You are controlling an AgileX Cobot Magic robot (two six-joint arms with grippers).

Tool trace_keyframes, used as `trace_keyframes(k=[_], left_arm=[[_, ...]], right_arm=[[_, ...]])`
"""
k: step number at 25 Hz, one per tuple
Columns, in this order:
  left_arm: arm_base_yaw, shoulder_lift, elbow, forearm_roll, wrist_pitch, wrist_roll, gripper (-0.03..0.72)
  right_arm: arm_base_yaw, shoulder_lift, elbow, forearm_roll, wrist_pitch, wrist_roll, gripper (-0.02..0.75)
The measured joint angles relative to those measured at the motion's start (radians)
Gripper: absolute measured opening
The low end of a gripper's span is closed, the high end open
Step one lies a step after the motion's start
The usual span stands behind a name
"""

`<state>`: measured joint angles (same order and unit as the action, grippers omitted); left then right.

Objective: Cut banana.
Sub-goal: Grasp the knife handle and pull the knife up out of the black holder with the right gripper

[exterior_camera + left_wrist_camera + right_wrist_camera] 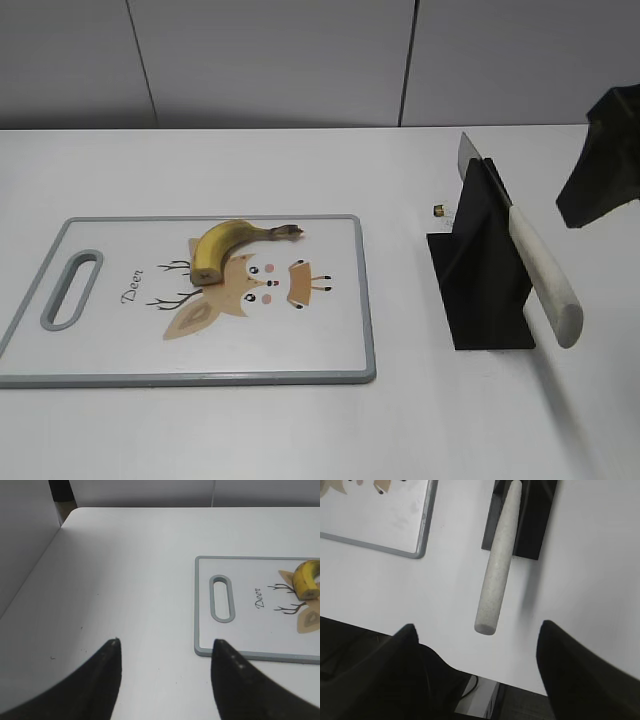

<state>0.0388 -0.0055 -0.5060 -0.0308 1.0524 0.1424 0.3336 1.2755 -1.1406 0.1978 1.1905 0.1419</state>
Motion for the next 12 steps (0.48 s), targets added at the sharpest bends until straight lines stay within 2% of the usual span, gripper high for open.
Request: trace_keyframes(k=[12], left_arm=[[0.000,0.000,0.000,0.000,0.000,0.000,0.554]], right_arm=[[0.000,0.205,-0.001,0.009,-0.002,0.002,0.552]])
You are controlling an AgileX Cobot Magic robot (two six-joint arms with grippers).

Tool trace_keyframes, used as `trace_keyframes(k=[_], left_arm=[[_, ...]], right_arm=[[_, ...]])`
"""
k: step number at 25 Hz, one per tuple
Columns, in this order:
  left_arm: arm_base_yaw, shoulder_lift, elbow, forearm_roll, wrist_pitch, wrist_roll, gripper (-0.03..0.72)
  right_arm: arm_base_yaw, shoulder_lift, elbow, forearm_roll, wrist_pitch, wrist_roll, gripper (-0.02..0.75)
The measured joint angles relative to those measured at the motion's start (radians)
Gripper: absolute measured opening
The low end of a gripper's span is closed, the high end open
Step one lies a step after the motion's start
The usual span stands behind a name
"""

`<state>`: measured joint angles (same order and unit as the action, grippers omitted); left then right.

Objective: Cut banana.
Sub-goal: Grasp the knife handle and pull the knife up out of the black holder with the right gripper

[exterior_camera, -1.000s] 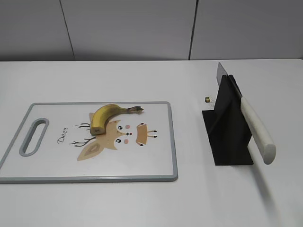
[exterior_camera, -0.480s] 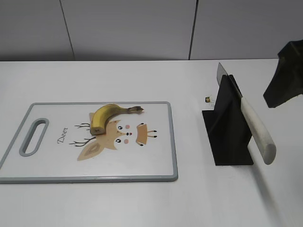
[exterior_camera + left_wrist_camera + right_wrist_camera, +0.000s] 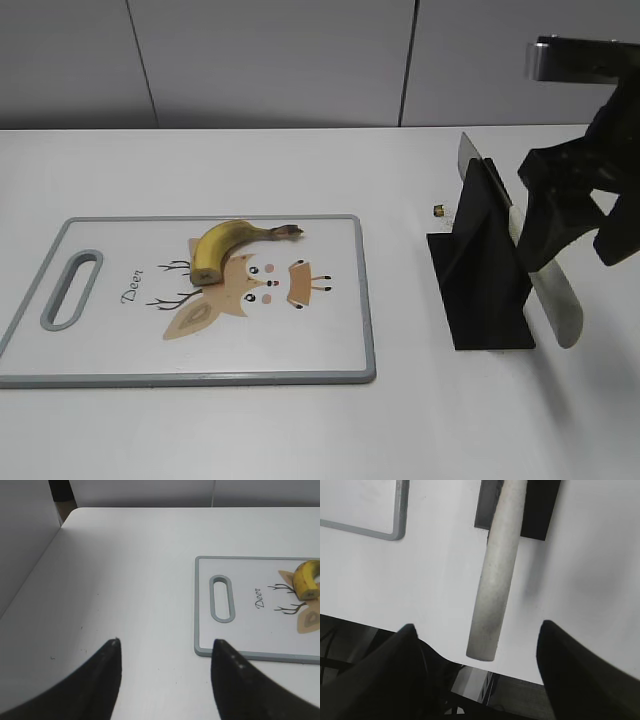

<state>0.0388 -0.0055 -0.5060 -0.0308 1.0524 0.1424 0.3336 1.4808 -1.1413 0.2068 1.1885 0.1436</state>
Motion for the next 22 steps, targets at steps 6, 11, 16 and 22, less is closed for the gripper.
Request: trace_keyframes(k=[6,11,16,22], left_arm=[[0.000,0.000,0.000,0.000,0.000,0.000,0.554],[0.000,0.000,0.000,0.000,-0.001,0.000,0.554],[0.000,0.000,0.000,0.000,-0.001,0.000,0.554],[0.000,0.000,0.000,0.000,-0.001,0.000,0.554]], right_arm=[[0.000,0.099,0.000,0.000,-0.010,0.012,0.539],[0.000,0.163,0.000,0.000,-0.014,0.023,0.507],[0.000,0.202,-0.006,0.000,-0.025,0.026,0.498],[0.000,0.233,-0.009,0.000,-0.035,0.028,0.486]])
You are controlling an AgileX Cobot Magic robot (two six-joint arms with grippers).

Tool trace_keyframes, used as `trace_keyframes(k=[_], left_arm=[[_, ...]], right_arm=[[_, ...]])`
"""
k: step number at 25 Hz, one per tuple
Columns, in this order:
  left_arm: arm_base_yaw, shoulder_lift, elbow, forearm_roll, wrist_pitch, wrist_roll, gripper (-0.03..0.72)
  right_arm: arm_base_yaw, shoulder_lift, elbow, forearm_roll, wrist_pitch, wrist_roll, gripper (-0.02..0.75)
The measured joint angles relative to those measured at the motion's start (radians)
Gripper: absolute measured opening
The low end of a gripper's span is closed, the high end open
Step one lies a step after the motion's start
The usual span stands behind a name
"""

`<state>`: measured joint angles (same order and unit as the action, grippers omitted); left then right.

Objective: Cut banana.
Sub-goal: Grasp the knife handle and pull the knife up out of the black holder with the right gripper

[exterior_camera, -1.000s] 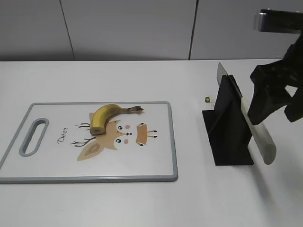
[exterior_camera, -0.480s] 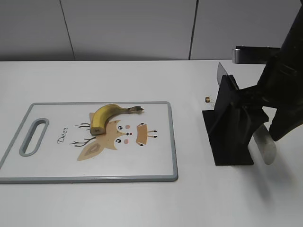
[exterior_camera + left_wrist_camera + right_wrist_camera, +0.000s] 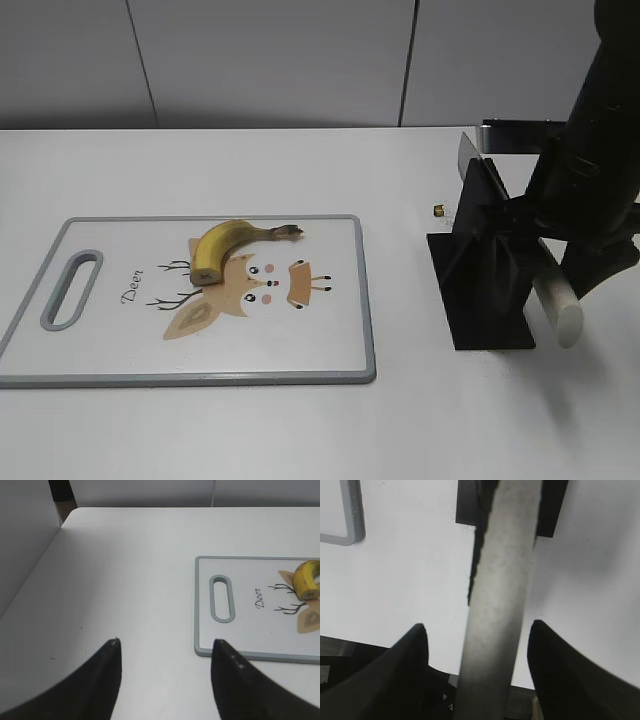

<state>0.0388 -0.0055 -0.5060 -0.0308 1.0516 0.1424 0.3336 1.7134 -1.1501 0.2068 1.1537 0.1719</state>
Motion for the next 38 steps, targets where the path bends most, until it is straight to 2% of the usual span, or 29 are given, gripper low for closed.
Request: trace_keyframes(k=[10,18,29,38], left_arm=[[0.000,0.000,0.000,0.000,0.000,0.000,0.554],[0.000,0.000,0.000,0.000,0.000,0.000,0.554],[0.000,0.000,0.000,0.000,0.000,0.000,0.553],[0.000,0.000,0.000,0.000,0.000,0.000,0.553]], right_arm=[[0.000,0.000,0.000,-0.004,-0.004,0.037,0.356],[0.000,0.000,0.000,-0.006,-0.005,0.066,0.162],[0.000,0.000,-0.005,-0.003,-0.005,0.074,0.161],[0.000,0.000,-0.108,-0.004,0.051,0.108,0.161]])
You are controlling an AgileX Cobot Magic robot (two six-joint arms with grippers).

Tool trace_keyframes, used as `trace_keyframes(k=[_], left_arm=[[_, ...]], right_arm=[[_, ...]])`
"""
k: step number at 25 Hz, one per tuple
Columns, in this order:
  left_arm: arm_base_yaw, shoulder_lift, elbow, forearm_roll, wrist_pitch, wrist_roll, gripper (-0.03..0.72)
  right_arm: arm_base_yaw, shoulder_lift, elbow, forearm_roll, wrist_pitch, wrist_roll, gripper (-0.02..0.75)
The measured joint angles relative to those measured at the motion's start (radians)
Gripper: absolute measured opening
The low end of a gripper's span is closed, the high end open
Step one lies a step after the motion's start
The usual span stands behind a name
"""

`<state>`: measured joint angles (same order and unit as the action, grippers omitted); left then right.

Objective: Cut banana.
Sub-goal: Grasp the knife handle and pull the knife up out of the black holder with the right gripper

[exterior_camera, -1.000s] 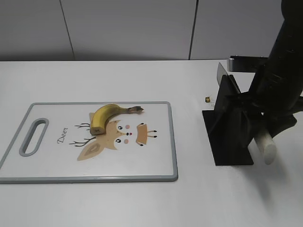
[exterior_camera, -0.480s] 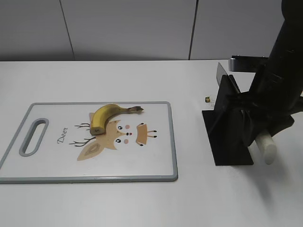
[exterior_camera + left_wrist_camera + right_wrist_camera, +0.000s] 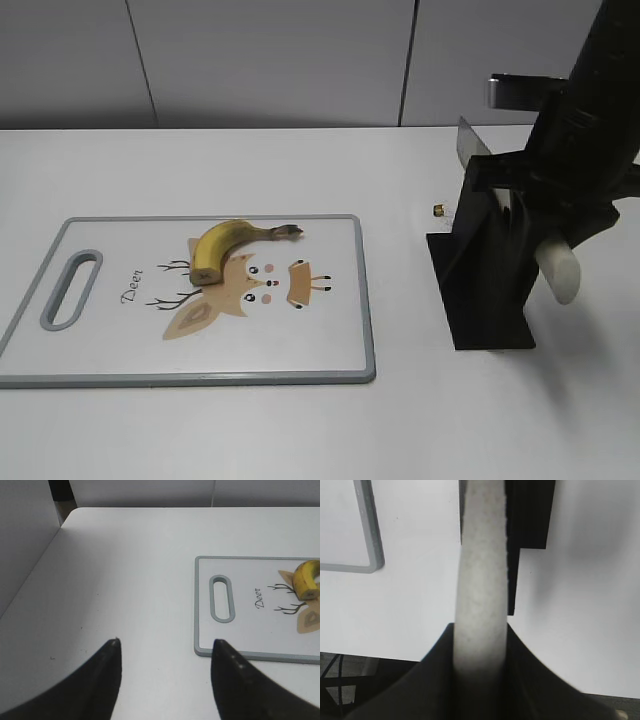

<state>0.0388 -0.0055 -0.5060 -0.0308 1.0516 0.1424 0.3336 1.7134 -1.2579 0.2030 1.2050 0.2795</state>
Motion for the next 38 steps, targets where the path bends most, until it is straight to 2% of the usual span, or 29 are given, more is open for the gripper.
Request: trace_keyframes(k=[14,26,30,38], left_arm=[[0.000,0.000,0.000,0.000,0.000,0.000,0.553],[0.000,0.000,0.000,0.000,0.000,0.000,0.553],[0.000,0.000,0.000,-0.001,0.000,0.000,0.553],[0.000,0.000,0.000,-0.052,0.000,0.000,0.553]], right_arm=[[0.000,-0.084,-0.023,-0.061,0.004,0.004,0.160],[0.000,-0.160,-0.121,-0.080,0.005,-0.010,0.160],[0.000,-0.182,-0.152,-0.081,0.005,-0.090,0.160],[0.000,-0.192,-0.159,-0.081,-0.004,-0.400,0.159]])
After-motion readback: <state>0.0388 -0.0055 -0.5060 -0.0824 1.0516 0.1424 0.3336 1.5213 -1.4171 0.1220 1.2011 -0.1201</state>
